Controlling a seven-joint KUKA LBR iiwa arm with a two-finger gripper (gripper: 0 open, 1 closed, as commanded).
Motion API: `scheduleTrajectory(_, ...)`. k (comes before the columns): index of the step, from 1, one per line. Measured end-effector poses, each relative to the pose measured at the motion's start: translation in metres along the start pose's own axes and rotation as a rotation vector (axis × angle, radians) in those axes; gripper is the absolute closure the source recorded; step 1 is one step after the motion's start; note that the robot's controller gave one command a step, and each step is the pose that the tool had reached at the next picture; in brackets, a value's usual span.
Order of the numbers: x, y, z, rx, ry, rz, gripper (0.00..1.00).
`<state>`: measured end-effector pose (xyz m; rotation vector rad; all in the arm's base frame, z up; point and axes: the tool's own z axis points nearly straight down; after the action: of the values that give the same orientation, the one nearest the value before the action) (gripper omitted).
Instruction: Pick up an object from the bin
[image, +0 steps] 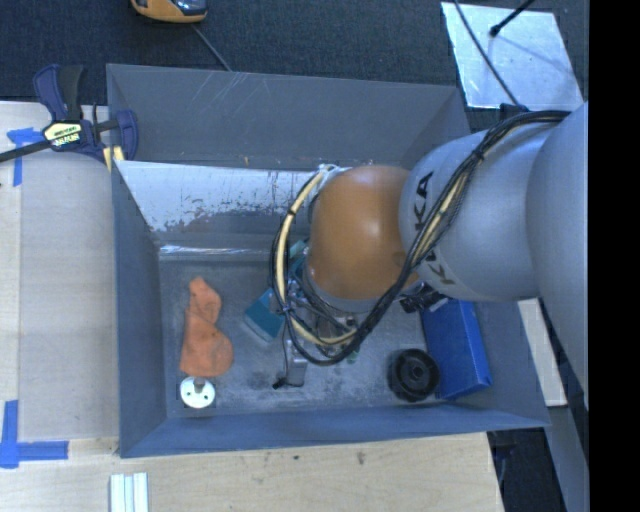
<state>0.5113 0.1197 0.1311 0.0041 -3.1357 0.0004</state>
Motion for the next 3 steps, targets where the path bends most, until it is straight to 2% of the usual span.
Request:
scheduleTrajectory(1, -0.002, -0.001, -0.004, -0.001, -0.007, 0.003, 0.00)
scheduleTrajectory(2, -0.064, -0.025, 0.041, -0.001, -0.018, -0.165, 0.00)
scheduleTrajectory(3, -0.080, -0.034, 0.010, 0.000, -0.008, -0.192, 0.00)
